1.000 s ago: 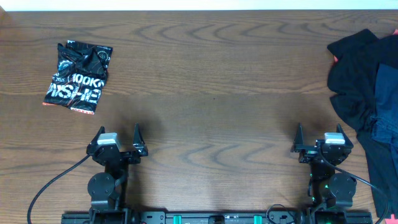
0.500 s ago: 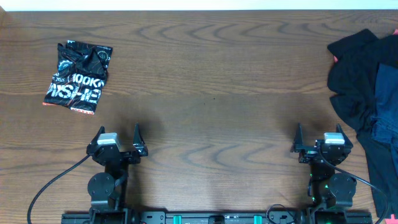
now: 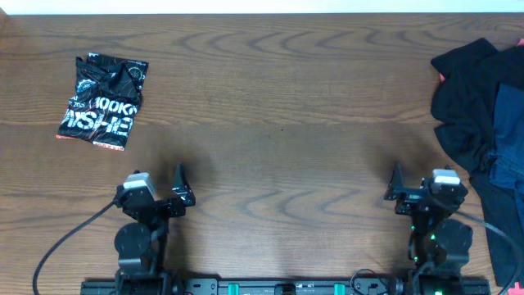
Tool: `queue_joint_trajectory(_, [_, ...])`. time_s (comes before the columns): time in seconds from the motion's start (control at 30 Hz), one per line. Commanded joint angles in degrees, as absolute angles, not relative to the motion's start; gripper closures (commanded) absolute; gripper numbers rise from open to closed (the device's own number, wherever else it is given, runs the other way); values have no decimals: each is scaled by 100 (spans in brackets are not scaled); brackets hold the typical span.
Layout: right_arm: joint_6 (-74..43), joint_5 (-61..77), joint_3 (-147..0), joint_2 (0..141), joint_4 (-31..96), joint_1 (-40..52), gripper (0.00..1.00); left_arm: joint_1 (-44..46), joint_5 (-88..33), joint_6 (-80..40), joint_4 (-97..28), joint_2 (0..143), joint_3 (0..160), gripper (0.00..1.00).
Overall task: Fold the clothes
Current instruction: 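Reach the right gripper into the clothes pile and grasp the blue denim shirt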
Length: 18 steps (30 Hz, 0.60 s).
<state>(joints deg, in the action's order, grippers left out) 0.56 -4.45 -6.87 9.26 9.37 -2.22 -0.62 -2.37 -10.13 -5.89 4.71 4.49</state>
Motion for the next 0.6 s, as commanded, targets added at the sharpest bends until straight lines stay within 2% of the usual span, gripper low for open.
queue_joint_trajectory(0.0, [-40, -670, -1433, 1662, 1212, -244, 1, -34, -233, -1127, -757, 1063, 1234, 2])
queue_joint_trajectory(0.2, [-40, -663, -2930, 3662, 2012, -497, 1, -34, -233, -1122, -1712, 2794, 2685, 2])
queue_joint_trajectory(0.43, [-40, -222, -4998, 6145, 3647, -954, 1, -34, -257, -1103, -3946, 5006, 4805, 2])
queue_joint_trajectory(0.57, [-14, -145, -5996, 7037, 4318, -980, 1, -34, -255, -1107, -4880, 5900, 5686, 2])
